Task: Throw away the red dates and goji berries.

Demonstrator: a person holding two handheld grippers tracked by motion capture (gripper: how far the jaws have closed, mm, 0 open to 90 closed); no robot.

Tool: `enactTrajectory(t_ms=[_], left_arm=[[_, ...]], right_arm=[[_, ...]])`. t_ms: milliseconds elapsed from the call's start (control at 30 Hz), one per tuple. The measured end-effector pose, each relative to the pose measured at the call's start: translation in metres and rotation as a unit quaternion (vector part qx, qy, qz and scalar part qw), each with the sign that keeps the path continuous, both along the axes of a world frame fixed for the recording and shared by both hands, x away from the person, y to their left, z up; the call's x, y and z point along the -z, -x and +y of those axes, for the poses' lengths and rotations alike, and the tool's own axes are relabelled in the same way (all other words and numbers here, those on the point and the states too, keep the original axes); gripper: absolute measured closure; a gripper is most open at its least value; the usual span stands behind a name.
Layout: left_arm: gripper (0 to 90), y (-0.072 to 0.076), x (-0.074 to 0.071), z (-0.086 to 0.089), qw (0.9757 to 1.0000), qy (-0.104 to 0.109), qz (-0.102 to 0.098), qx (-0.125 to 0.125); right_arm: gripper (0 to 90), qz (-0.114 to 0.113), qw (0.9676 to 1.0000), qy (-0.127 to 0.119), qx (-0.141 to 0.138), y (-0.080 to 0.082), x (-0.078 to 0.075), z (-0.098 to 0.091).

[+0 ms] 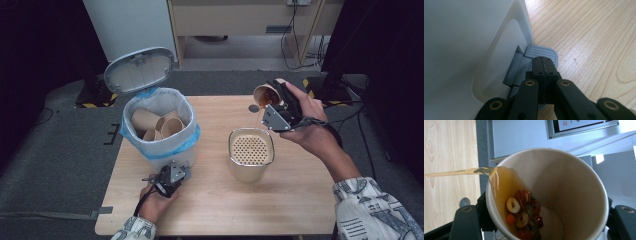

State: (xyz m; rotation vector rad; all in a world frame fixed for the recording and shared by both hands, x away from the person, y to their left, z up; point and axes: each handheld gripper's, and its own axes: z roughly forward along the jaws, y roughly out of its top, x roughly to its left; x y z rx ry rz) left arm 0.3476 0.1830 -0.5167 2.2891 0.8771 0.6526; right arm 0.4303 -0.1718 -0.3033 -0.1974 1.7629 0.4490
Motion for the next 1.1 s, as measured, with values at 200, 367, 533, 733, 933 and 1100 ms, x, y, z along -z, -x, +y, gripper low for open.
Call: enactTrajectory(t_ms=[200, 367, 533, 733, 933, 1100], left_arm=[[89.9, 0.000, 0.000, 0.000, 1.0000, 0.000, 0.000, 0.000], [89.9, 0.000, 0.000, 0.000, 1.0000, 0.000, 0.000, 0.000], [89.9, 0.000, 0.000, 0.000, 1.0000, 0.000, 0.000, 0.000], [89.9, 0.000, 0.000, 0.000, 1.0000, 0.000, 0.000, 0.000], [89.9, 0.000, 0.000, 0.000, 1.0000, 0.000, 0.000, 0.000], [89.9, 0.000, 0.000, 0.000, 1.0000, 0.000, 0.000, 0.000]], right_arm=[[29.2, -0.016, 0.9997, 0.020, -0.002, 0.002, -0.001, 0.002], [29.2, -0.022, 0.9994, 0.026, -0.003, 0.003, -0.001, 0.002], [29.2, -0.020, 0.9995, 0.025, -0.003, 0.002, 0.000, 0.004], [29.2, -0.031, 0.9983, 0.049, -0.003, 0.003, 0.002, 0.007], [29.6, -0.063, 0.9941, 0.088, 0.003, 0.005, 0.004, 0.010], [29.7, -0.077, 0.9910, 0.110, 0.004, 0.007, 0.007, 0.012]])
